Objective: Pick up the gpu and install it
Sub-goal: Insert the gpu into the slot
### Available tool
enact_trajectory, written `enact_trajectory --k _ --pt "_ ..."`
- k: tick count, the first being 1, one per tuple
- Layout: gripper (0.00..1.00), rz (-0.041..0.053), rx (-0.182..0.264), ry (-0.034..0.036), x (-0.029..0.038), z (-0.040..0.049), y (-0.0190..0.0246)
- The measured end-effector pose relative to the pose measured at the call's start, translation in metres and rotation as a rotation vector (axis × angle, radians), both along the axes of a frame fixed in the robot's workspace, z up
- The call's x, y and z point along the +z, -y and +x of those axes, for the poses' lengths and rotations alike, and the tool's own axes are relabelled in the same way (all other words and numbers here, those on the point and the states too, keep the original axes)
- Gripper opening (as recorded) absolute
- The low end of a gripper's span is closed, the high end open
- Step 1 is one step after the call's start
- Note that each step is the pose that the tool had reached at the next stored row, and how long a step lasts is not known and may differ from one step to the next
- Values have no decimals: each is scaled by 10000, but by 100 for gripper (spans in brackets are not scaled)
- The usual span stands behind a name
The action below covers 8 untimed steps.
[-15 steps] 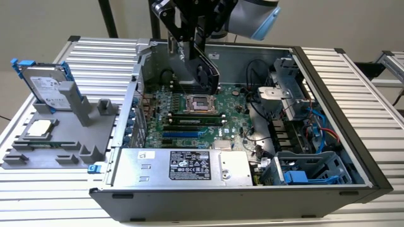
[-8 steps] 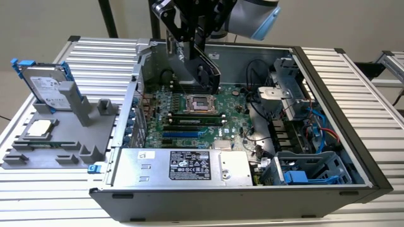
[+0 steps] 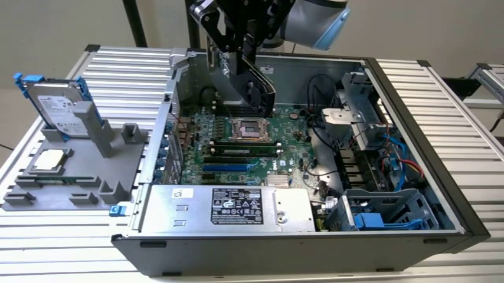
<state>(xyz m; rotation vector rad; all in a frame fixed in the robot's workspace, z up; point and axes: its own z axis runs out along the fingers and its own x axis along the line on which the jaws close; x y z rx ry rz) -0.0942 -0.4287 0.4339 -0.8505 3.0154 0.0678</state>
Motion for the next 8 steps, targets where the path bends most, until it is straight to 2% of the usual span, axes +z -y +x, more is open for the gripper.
enact_trajectory --k 8 --pt "0 0 119 1 0 0 0"
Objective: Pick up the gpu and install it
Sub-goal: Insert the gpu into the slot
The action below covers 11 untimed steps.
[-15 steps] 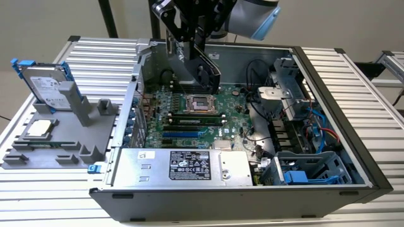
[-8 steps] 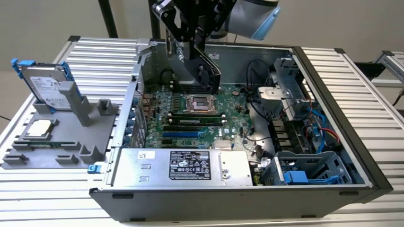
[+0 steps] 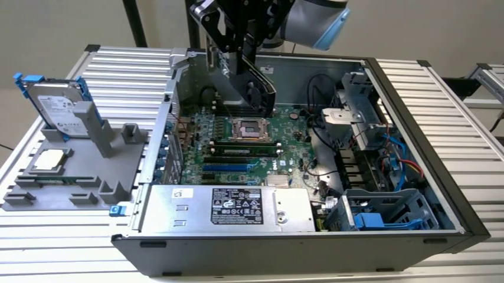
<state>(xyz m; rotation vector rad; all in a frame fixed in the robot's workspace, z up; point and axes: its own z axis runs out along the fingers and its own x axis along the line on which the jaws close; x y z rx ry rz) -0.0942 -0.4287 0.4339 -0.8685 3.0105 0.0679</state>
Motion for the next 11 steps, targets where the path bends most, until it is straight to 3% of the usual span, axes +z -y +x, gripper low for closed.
enact_trajectory --k 11 --pt "0 1 443 0 0 0 0"
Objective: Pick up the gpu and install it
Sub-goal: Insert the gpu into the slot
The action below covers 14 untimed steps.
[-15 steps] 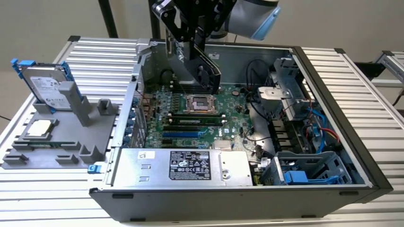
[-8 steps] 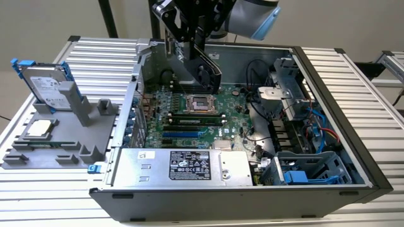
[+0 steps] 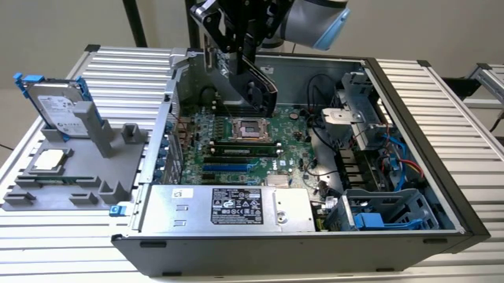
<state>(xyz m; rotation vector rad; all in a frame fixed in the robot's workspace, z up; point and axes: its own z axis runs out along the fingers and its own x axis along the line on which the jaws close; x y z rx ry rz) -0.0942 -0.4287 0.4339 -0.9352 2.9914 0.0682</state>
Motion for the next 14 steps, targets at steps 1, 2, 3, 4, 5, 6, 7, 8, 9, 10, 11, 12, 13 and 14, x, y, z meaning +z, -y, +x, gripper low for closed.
enact_trajectory --k 1,2,3,4,5,6,7,8,9,10,11,12,13,14 --pt "0 0 40 0 0 0 0" --pt "0 -1 77 0 0 0 0" --pt "0 0 114 0 0 0 0" --pt "0 0 153 0 0 0 0" --pt "0 0 198 0 0 0 0" --pt "0 0 240 0 0 0 0" --pt "0 0 286 0 0 0 0" --pt "0 0 336 0 0 0 0" --pt "0 0 384 0 0 0 0" --pt "0 0 438 0 0 0 0" --pt "0 0 492 0 0 0 0" --pt "0 0 545 0 0 0 0" --pt "0 0 599 0 0 0 0" --pt "0 0 654 0 0 0 0"
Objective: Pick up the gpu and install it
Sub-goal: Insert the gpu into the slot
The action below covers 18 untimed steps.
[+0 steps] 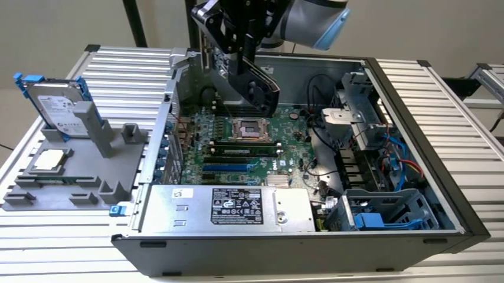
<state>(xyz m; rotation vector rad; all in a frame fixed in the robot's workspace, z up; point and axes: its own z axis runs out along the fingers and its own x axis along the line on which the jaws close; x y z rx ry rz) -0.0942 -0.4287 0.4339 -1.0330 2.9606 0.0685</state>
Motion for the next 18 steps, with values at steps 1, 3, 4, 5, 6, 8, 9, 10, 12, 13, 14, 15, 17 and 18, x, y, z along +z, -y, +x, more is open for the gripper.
enact_trajectory --k 1,3,4,5,6,8,9,10,12,13,14,15,17,18 --pt "0 0 55 0 0 0 0" --pt "0 0 159 0 0 0 0" --pt "0 0 211 0 0 0 0" --pt "0 0 266 0 0 0 0" --pt "0 0 321 0 0 0 0" --pt "0 0 422 0 0 0 0" --pt "0 0 478 0 0 0 0" --pt "0 0 532 0 0 0 0" --pt "0 0 637 0 0 0 0" --pt "0 -1 689 0 0 0 0" --pt "0 0 740 0 0 0 0" --pt "0 0 792 0 0 0 0" --pt "0 0 896 0 0 0 0" --pt "0 0 947 0 0 0 0"
